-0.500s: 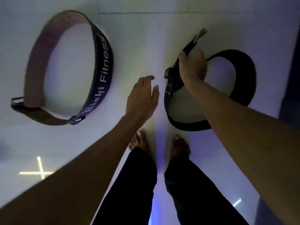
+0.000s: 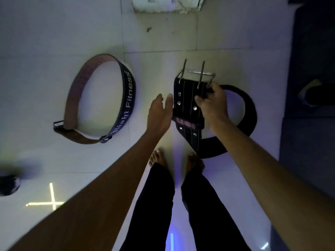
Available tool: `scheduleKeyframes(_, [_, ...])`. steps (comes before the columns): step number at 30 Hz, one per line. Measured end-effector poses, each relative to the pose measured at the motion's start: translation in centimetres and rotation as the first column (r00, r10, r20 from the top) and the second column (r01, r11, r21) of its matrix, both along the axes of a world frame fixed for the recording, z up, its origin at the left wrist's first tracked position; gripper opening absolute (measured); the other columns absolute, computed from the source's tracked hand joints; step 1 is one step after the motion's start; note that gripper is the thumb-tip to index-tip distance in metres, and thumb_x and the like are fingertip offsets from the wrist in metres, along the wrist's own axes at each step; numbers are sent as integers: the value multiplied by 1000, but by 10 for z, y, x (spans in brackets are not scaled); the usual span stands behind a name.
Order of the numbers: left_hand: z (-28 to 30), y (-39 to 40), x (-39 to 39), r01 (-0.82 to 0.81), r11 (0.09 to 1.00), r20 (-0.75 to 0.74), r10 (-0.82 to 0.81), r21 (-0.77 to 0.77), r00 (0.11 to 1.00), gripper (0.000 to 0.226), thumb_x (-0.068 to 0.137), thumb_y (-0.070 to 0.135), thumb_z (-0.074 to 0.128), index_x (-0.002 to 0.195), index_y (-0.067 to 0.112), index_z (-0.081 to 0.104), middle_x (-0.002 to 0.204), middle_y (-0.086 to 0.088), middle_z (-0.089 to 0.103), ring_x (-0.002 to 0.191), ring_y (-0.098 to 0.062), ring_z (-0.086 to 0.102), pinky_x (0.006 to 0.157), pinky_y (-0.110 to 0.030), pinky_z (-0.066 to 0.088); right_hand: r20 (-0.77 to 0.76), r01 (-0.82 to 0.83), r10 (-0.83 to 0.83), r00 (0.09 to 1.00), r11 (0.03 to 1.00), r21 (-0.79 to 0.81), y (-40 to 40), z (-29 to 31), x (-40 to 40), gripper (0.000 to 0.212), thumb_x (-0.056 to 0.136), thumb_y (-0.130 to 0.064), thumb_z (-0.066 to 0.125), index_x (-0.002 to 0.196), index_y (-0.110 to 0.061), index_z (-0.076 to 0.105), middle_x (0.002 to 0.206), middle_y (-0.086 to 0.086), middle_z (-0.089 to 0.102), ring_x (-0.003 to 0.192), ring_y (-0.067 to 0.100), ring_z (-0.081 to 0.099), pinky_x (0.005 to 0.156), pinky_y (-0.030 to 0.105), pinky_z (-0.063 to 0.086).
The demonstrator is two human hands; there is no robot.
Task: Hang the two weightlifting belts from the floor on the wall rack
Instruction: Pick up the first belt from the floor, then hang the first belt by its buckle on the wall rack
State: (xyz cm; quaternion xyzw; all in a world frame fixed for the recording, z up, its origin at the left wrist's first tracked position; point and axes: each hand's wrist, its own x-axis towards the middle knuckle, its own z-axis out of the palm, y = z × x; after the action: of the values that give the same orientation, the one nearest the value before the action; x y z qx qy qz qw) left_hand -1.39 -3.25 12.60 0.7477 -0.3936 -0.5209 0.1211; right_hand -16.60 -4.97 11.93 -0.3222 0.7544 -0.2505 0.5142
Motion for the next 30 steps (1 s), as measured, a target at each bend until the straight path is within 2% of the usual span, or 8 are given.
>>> scheduleKeyframes(4, [100, -17, -14, -105, 994, -334, 99, -3, 938, 27, 103, 36, 52, 101, 14, 67, 95, 1, 71, 82, -5, 66, 80, -21, 54, 113, -60, 65, 991, 997, -47, 26, 119, -19, 33, 82, -6, 67, 98, -35, 61, 95, -1, 73, 92, 18, 72, 85, 41, 59])
scheduleKeyframes(7, [177, -14, -24, -100, 993, -463, 61, -60, 884, 15, 101, 24, 59, 108, 11, 62, 101, -6, 72, 92, -16, 68, 91, -40, 56, 172, -83, 97, 980, 993, -87, 38, 206, -45, 30, 88, 6, 62, 110, -14, 59, 94, 1, 71, 83, 10, 71, 71, 26, 58])
scheduleKeyframes(10, [267, -6, -37, -64, 978, -534, -54, -200, 844, 14, 101, 15, 58, 112, 8, 55, 93, -5, 70, 83, -10, 68, 77, -28, 57, 169, -119, 145, 975, 981, -154, 43, 302, -71, 29, 90, 3, 62, 116, -10, 57, 98, 3, 71, 85, 9, 71, 75, 26, 58])
scheduleKeyframes(14, [397, -4, -60, -4, 900, -529, -252, -435, 811, 20, 103, 12, 53, 121, 6, 47, 93, -4, 68, 81, -6, 69, 70, -21, 55, 157, -83, 138, 978, 946, -315, 50, 431, -93, 37, 89, -20, 64, 118, 1, 55, 107, 21, 69, 99, 24, 68, 87, 39, 56])
scheduleKeyframes(18, [520, -5, -85, -46, 764, -437, -318, -644, 842, 19, 101, 18, 55, 118, 13, 51, 99, -22, 71, 88, -24, 71, 77, -45, 61, 120, -34, 113, 986, 853, -520, 50, 543, -105, 42, 88, -30, 65, 115, 2, 58, 103, 20, 70, 95, 26, 67, 87, 48, 54])
scheduleKeyframes(21, [606, -3, -94, -116, 657, -402, -303, -745, 864, 11, 100, 18, 57, 110, 15, 54, 89, -15, 71, 78, -19, 67, 68, -35, 58, 136, -24, 148, 980, 758, -651, 43, 618, -113, 25, 97, -13, 58, 113, 5, 57, 98, 11, 69, 92, 20, 65, 85, 40, 53])
scheduleKeyframes(24, [689, 7, -97, -157, 542, -351, -275, -825, 895, 5, 101, 11, 55, 105, 12, 52, 81, -8, 67, 71, -14, 63, 63, -22, 53, 138, -34, 204, 969, 667, -744, 41, 696, -114, 19, 97, -13, 58, 112, -2, 59, 89, 2, 70, 84, 13, 66, 78, 28, 55])
scheduleKeyframes(30, [829, 29, -93, -227, 347, -316, -223, -910, 922, 6, 100, 12, 58, 104, 8, 58, 82, -9, 72, 70, -13, 68, 62, -22, 55, 93, -24, 223, 970, 472, -881, 47, 829, -99, 24, 97, -12, 57, 120, -6, 58, 87, 3, 70, 76, 7, 65, 66, 15, 55])
